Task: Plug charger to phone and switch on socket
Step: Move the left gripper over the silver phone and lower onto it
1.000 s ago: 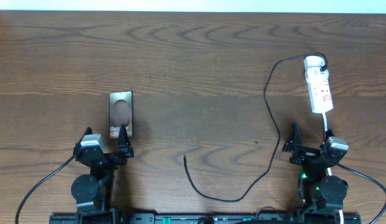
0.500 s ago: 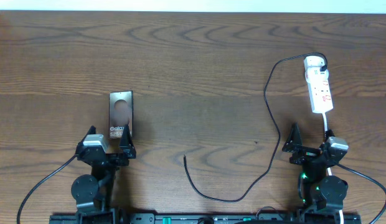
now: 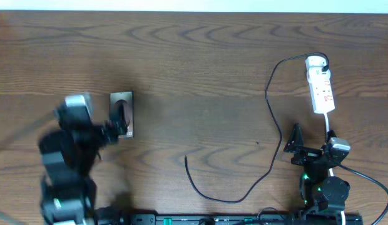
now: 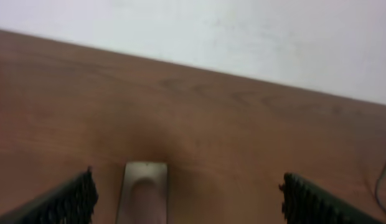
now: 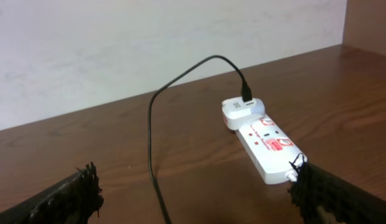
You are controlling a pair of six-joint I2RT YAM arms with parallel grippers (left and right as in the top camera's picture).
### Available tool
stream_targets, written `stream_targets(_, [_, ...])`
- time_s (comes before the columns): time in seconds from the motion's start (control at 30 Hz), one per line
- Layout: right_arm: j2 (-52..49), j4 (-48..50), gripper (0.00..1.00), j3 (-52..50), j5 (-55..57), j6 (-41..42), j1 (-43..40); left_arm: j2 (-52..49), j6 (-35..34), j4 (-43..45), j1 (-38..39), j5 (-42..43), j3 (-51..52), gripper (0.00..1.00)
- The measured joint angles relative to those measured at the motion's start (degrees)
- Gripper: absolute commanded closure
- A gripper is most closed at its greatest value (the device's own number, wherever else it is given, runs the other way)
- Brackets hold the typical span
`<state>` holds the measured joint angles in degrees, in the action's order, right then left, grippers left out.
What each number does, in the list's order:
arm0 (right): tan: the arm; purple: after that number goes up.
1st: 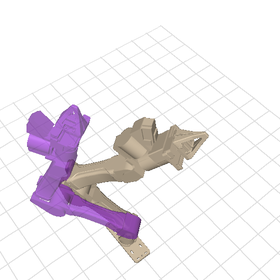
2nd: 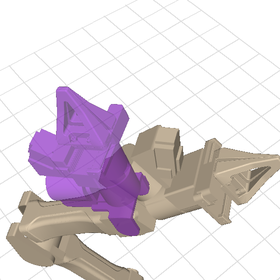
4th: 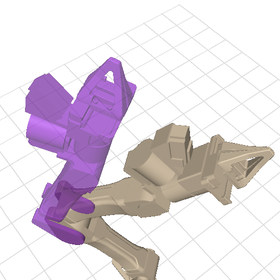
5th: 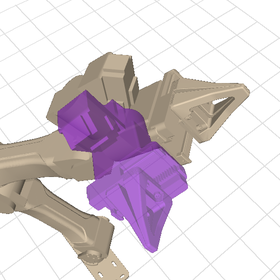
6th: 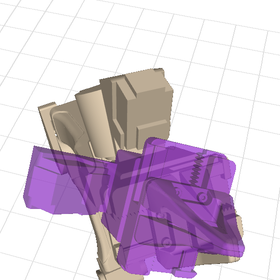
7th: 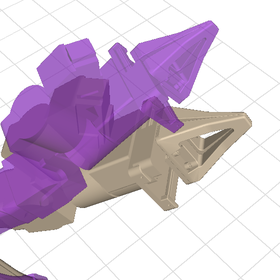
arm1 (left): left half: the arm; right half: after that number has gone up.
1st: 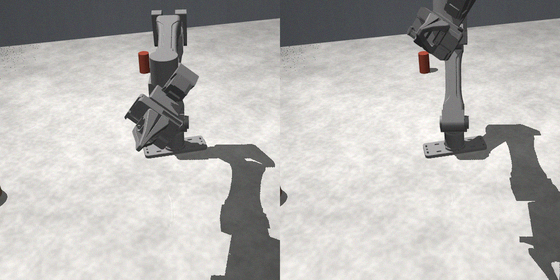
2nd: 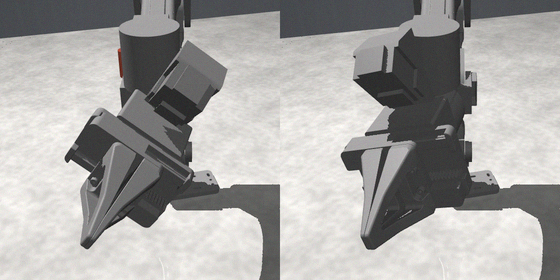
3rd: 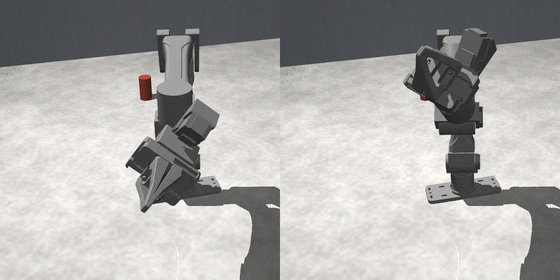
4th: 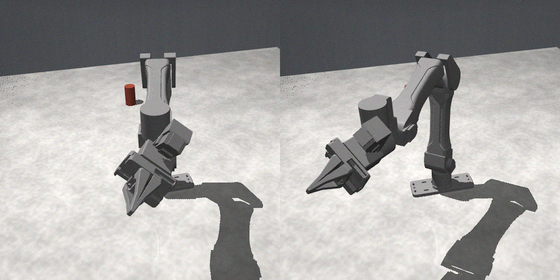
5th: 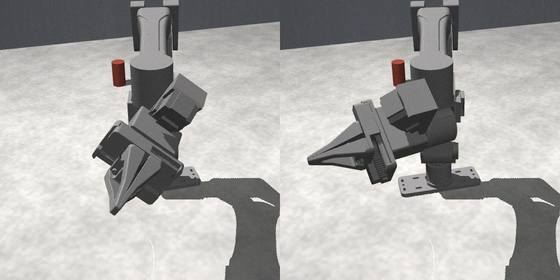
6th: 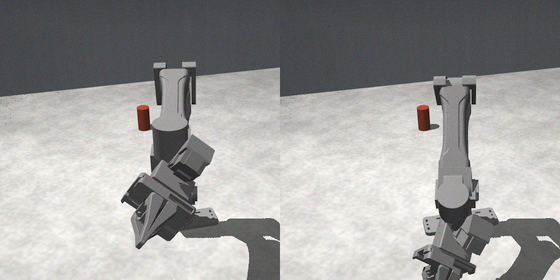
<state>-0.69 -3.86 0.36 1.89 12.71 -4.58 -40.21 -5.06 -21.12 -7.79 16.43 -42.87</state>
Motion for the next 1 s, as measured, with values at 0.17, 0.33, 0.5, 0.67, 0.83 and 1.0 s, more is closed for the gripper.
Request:
stream_targets(0.17, [0.0,0.0,0.01,0.0,0.0,0.0,0.0,-24.6,3.3,-19.9,0.0,0.1,-26.4,0.08])
stream_targets(0.33, [0.1,0.0,0.01,0.0,0.0,0.0,0.0,-40.9,5.0,-25.5,0.0,0.1,-37.1,0.08])
stream_targets(0.5, [0.1,0.0,0.01,0.0,0.0,0.0,0.0,-51.6,5.4,-27.0,0.0,0.2,-37.4,0.34])
stream_targets(0.67, [0.1,0.0,0.01,0.0,0.0,0.0,0.0,-58.7,5.9,-27.5,0.0,0.2,-37.4,0.02])
stream_targets(0.83, [0.1,0.0,0.01,0.0,0.0,0.0,0.0,-62.2,6.1,-29.6,0.0,0.2,-37.4,0.02])
stream_targets(1.0, [0.1,0.0,0.01,0.0,0.0,0.0,0.0,-62.8,6.2,-29.7,0.0,0.2,-37.3,0.02])
